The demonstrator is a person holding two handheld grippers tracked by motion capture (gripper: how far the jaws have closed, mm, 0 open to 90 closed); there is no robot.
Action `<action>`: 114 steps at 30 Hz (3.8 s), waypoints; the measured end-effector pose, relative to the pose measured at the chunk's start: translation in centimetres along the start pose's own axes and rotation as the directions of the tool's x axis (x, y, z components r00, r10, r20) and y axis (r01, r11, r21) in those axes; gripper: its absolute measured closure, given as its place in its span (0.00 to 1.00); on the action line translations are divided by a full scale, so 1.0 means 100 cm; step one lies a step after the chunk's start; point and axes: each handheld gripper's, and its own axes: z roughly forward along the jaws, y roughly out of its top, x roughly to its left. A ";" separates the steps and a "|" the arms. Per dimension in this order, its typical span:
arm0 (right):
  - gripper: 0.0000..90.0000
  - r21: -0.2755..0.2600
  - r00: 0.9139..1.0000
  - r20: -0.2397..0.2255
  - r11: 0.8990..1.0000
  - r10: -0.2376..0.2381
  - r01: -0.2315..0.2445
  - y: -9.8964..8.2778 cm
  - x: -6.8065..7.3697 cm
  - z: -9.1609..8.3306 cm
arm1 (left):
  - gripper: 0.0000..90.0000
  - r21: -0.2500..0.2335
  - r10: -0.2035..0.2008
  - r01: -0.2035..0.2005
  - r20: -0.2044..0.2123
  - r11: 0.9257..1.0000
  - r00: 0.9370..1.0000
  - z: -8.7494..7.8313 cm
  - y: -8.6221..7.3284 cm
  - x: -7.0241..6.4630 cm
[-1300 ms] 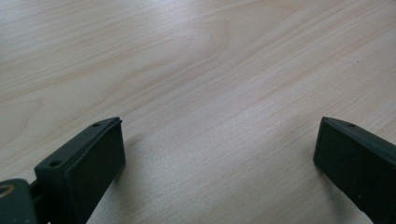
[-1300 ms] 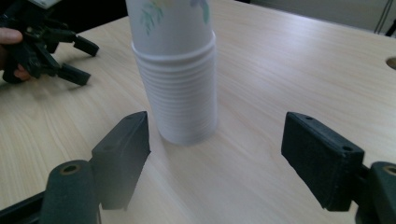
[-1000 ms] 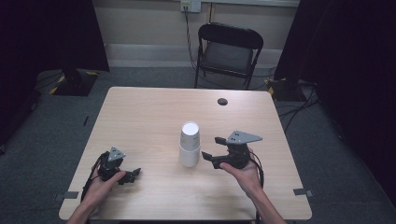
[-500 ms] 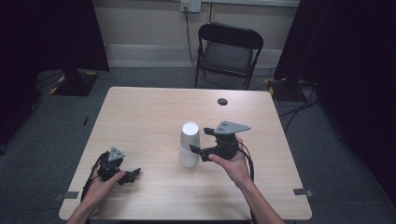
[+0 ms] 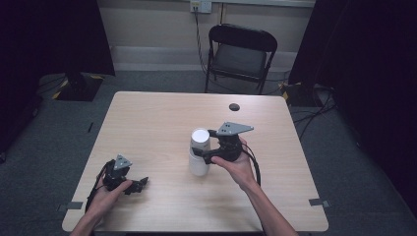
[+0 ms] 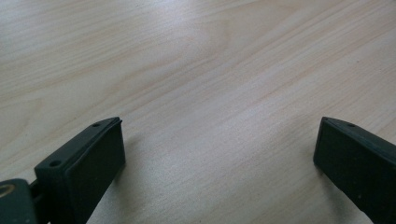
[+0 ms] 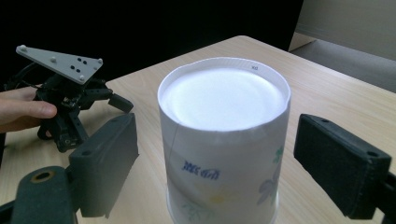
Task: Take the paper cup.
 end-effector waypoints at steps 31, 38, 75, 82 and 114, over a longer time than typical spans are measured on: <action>0.29 0.033 0.999 -0.019 0.999 0.031 -0.031 -0.015 -0.008 0.018 | 0.02 0.000 0.000 0.000 0.000 1.000 1.000 0.000 0.000 0.000; 0.30 0.028 1.000 -0.015 0.999 0.026 -0.025 -0.015 -0.008 0.016 | 0.02 0.000 0.000 0.000 0.000 1.000 1.000 0.000 0.000 0.000; 0.31 -0.034 1.000 -0.002 0.999 0.021 -0.021 0.004 -0.006 0.006 | 0.02 0.000 0.000 0.000 -0.001 1.000 1.000 0.000 0.000 0.000; 0.31 -0.047 1.000 -0.003 0.999 0.015 -0.015 0.008 -0.007 0.003 | 0.02 0.000 0.001 -0.001 0.000 1.000 1.000 0.000 0.000 0.000; 0.31 -0.122 1.000 0.003 0.992 0.019 -0.019 0.029 -0.004 -0.019 | 0.17 -0.008 -0.003 0.003 -0.011 1.000 1.000 -0.004 0.001 -0.005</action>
